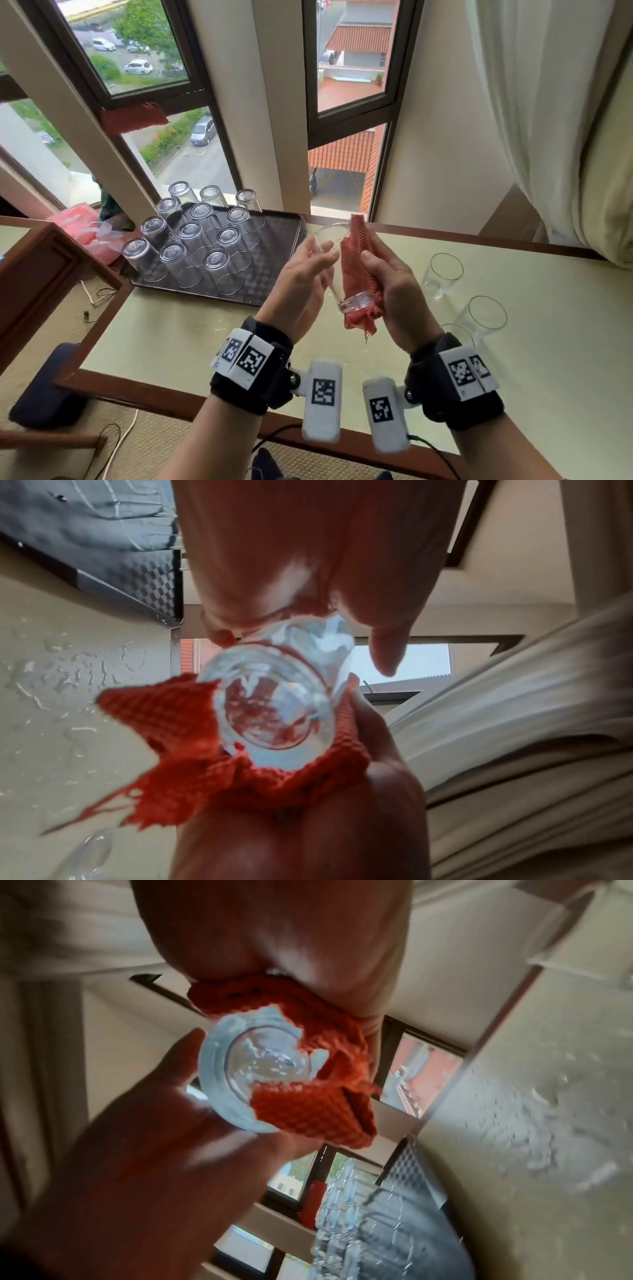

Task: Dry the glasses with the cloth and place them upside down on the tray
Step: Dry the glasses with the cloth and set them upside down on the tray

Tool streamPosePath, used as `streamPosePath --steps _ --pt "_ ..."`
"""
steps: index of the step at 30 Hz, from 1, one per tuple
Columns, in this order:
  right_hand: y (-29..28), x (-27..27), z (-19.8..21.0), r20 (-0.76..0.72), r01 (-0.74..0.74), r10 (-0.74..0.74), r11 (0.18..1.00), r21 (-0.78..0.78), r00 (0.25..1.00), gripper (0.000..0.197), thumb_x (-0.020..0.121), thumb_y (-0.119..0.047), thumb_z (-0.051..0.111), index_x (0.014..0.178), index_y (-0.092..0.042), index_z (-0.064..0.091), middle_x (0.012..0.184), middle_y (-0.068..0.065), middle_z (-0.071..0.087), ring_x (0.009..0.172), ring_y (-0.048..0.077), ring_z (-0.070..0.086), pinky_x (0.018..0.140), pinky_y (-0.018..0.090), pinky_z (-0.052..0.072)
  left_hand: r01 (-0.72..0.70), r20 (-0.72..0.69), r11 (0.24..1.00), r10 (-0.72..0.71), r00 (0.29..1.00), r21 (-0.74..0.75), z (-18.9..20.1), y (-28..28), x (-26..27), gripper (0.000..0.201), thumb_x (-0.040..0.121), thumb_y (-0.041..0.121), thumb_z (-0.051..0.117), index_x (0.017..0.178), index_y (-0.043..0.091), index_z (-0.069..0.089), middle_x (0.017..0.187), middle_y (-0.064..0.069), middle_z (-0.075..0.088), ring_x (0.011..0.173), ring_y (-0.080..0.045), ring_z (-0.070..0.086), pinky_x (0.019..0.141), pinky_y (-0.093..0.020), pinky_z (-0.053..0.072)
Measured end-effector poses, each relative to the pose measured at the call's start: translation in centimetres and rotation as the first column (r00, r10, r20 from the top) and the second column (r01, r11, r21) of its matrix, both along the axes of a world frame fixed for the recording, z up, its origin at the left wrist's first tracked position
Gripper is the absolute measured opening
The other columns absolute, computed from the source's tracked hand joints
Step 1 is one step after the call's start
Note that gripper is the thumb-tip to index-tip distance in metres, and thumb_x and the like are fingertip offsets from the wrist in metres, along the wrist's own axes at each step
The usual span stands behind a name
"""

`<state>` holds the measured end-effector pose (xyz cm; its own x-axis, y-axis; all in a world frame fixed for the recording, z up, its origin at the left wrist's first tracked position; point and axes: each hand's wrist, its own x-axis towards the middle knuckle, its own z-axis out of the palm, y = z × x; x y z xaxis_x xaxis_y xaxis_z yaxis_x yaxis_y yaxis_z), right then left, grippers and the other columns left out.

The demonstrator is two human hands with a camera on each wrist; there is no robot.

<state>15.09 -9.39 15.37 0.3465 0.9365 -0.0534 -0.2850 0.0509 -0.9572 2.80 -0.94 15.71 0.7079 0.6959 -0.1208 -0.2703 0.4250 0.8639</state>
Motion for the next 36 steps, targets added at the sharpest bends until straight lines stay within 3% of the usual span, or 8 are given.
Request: streamPosePath --steps 3,9,13,16,23,30,34,36 --pt "0.3 -0.9 -0.6 0.043 -0.004 0.003 1.0 0.016 0.999 0.062 0.094 -0.029 0.044 0.155 -0.026 0.033 0.147 0.003 0.053 0.128 0.019 0.058 0.107 0.043 0.048 -0.022 -0.018 0.999 0.022 1.0 0.042 0.3 -0.7 0.7 0.073 0.087 0.026 0.065 0.144 0.0 0.029 0.116 -0.008 0.064 0.11 -0.014 0.065 0.089 -0.025 0.053" --pt "0.0 -0.4 0.1 -0.377 -0.088 0.121 0.991 0.105 0.918 0.049 0.099 -0.026 0.04 0.147 -0.018 0.045 0.138 0.014 0.06 0.13 0.033 0.055 0.103 0.042 0.051 0.043 -0.004 0.999 -0.043 0.999 -0.019 -0.2 -0.7 -0.1 0.08 0.088 0.05 0.054 0.143 -0.006 0.039 0.139 -0.024 0.051 0.132 -0.038 0.046 0.116 -0.058 0.032" --pt "0.5 -0.2 -0.3 0.016 0.008 -0.009 0.999 0.039 1.0 0.055 0.097 -0.025 0.048 0.151 -0.027 0.039 0.141 0.007 0.057 0.124 0.024 0.06 0.093 0.03 0.055 -0.04 -0.003 0.999 0.04 0.999 -0.021 -0.2 -0.6 -0.2 0.04 0.091 0.027 0.06 0.123 0.005 0.054 0.118 -0.005 0.07 0.12 -0.02 0.06 0.105 -0.034 0.046" --pt "0.8 -0.8 -0.7 0.159 -0.026 0.019 0.999 0.038 0.987 0.053 0.101 -0.02 0.046 0.151 -0.029 0.036 0.142 0.003 0.053 0.122 0.015 0.06 0.089 0.022 0.053 -0.06 -0.048 0.997 0.062 0.997 0.047 -0.2 -1.1 0.3 0.03 0.1 0.016 0.053 0.127 0.005 0.045 0.124 -0.012 0.066 0.12 -0.02 0.063 0.097 -0.029 0.052" --pt "-0.1 -0.5 -0.3 -0.39 -0.15 0.173 0.985 0.087 0.904 0.046 0.102 -0.024 0.036 0.146 -0.017 0.045 0.14 0.013 0.059 0.127 0.031 0.058 0.105 0.046 0.049 0.013 -0.062 1.0 -0.013 0.998 0.002 -1.0 -0.9 -0.6 0.077 0.086 0.055 0.056 0.142 0.003 0.047 0.141 -0.023 0.052 0.131 -0.039 0.048 0.114 -0.059 0.033" --pt "0.5 -0.7 -0.7 0.063 -0.029 0.028 0.999 0.025 0.998 0.048 0.106 -0.01 0.038 0.151 -0.026 0.038 0.136 -0.005 0.061 0.121 0.013 0.062 0.094 0.027 0.054 -0.002 0.016 1.0 0.002 1.0 -0.006 -0.2 -0.3 -0.3 0.039 0.095 0.015 0.062 0.126 -0.001 0.044 0.119 -0.005 0.071 0.125 -0.02 0.059 0.103 -0.032 0.047" --pt "0.5 0.0 -0.3 -0.082 -0.122 0.122 0.993 0.009 0.989 0.046 0.106 -0.016 0.039 0.151 -0.024 0.039 0.14 0.005 0.059 0.122 0.021 0.062 0.095 0.033 0.055 0.002 -0.034 0.997 0.001 0.999 0.081 -1.0 -1.0 0.4 0.025 0.095 0.029 0.062 0.116 0.017 0.062 0.11 0.003 0.073 0.111 -0.013 0.065 0.099 -0.031 0.046" --pt "0.1 0.4 -0.1 -0.249 -0.171 0.172 0.985 0.023 0.953 0.044 0.103 -0.021 0.04 0.147 -0.021 0.045 0.138 0.008 0.061 0.122 0.026 0.062 0.098 0.038 0.054 -0.006 -0.042 0.997 0.009 0.999 0.081 -1.6 -1.1 0.2 0.059 0.082 0.052 0.074 0.123 0.012 0.06 0.116 -0.002 0.07 0.112 -0.016 0.064 0.101 -0.037 0.047"
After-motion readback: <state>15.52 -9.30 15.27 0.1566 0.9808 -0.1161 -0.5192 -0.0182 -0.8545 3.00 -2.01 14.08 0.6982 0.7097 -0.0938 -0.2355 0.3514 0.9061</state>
